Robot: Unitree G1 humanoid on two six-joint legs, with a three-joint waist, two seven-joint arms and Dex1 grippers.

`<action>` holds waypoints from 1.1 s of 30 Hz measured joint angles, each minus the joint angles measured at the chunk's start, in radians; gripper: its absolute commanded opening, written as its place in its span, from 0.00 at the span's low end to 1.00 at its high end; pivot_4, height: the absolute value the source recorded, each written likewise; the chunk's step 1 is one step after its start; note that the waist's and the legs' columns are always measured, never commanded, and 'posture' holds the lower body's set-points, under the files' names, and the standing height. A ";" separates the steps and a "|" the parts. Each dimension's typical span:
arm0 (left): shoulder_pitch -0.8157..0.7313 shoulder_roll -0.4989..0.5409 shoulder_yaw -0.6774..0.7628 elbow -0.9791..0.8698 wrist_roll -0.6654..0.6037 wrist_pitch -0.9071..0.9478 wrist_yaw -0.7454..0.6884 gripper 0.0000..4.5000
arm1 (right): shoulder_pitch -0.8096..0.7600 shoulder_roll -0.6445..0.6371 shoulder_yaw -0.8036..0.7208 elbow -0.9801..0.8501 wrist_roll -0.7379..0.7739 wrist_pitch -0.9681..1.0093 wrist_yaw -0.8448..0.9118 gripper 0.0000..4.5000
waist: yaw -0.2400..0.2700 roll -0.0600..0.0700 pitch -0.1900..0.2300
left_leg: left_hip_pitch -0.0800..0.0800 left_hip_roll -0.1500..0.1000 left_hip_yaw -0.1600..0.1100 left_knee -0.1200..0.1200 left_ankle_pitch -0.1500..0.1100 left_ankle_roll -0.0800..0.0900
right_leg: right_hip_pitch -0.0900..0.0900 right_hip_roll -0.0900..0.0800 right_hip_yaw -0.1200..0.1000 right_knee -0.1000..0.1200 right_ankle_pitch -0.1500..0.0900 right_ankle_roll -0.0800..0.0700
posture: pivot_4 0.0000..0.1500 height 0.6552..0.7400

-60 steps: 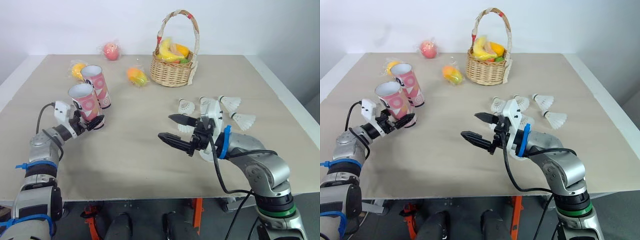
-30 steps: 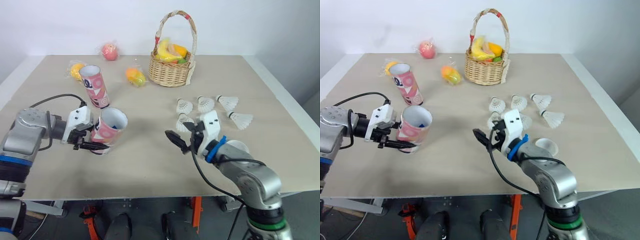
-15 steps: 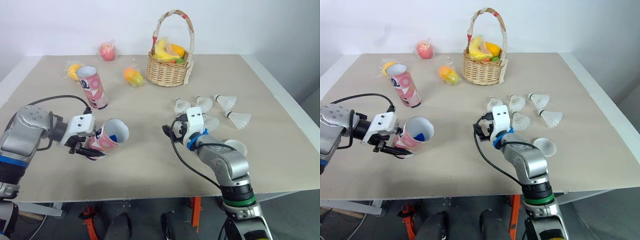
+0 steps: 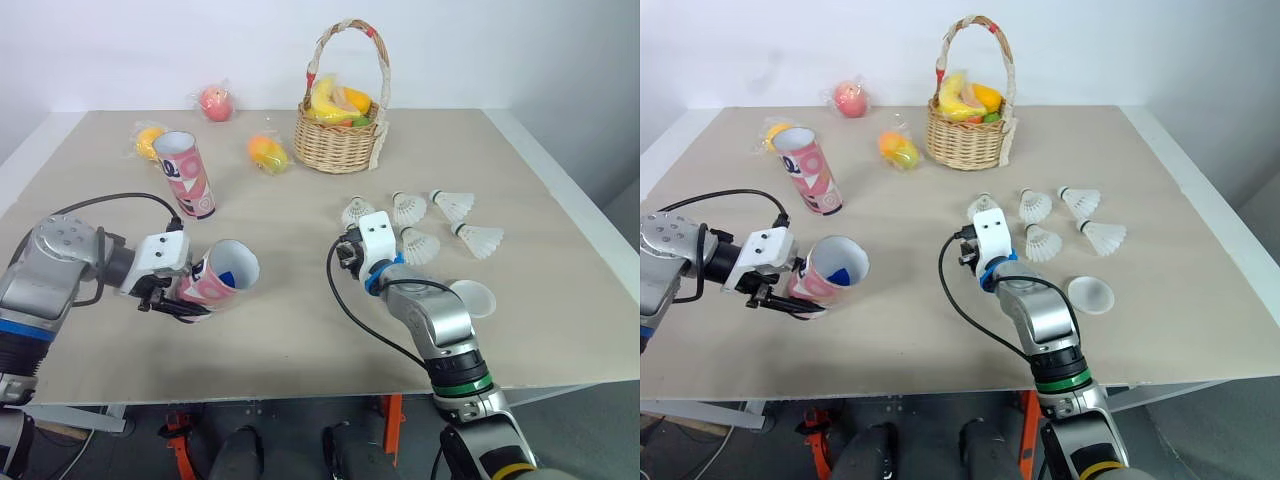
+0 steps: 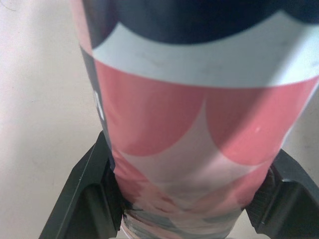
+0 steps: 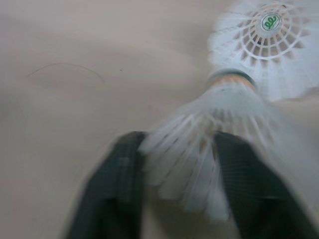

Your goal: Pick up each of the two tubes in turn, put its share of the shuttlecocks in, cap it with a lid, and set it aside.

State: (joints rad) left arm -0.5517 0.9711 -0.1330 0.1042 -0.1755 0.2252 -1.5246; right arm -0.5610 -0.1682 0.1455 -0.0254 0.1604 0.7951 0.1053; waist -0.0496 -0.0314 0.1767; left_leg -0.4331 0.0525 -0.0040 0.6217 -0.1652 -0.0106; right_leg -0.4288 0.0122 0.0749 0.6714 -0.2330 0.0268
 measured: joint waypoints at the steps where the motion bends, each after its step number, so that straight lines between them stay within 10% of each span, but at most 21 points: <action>1: 0.005 0.000 0.004 -0.005 0.000 0.000 0.003 0.60 | 0.001 -0.005 0.006 -0.004 -0.009 -0.001 0.004 0.02 | 0.000 0.000 0.000 | 0.000 0.000 0.000 0.000 0.000 0.000 | 0.000 0.000 0.000 0.000 0.000 0.000 | 1.00 1.00; 9: 0.019 -0.007 0.013 -0.015 -0.003 -0.001 0.015 0.60 | 0.071 -0.118 0.025 -0.215 -0.029 0.006 0.108 0.02 | 0.003 0.000 0.000 | 0.000 -0.001 0.000 0.000 0.000 0.000 | 0.000 0.000 0.000 0.000 -0.001 0.001 | 1.00 1.00; 17: 0.013 -0.012 0.010 0.003 0.002 -0.002 0.012 0.60 | 0.021 -0.335 0.031 -0.404 0.137 -0.231 0.583 0.02 | 0.003 0.002 0.000 | 0.005 0.000 0.001 0.000 0.000 0.000 | 0.005 0.000 0.000 0.000 -0.004 -0.004 | 1.00 1.00; 33: -0.015 -0.023 -0.008 0.031 0.014 -0.003 -0.005 0.60 | -0.354 -0.332 0.276 -0.046 0.010 -0.725 1.138 0.02 | 0.004 0.004 0.001 | 0.007 -0.001 0.002 0.002 0.000 0.000 | 0.004 -0.001 0.001 0.009 -0.006 -0.006 | 1.00 1.00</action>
State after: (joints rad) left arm -0.5663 0.9486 -0.1406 0.1352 -0.1613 0.2226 -1.5292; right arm -0.9147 -0.5004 0.4212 -0.0710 0.1703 0.0703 1.2434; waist -0.0453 -0.0278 0.1778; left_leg -0.4258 0.0518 -0.0020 0.6240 -0.1654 -0.0109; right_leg -0.4248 0.0113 0.0756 0.6802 -0.2389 0.0209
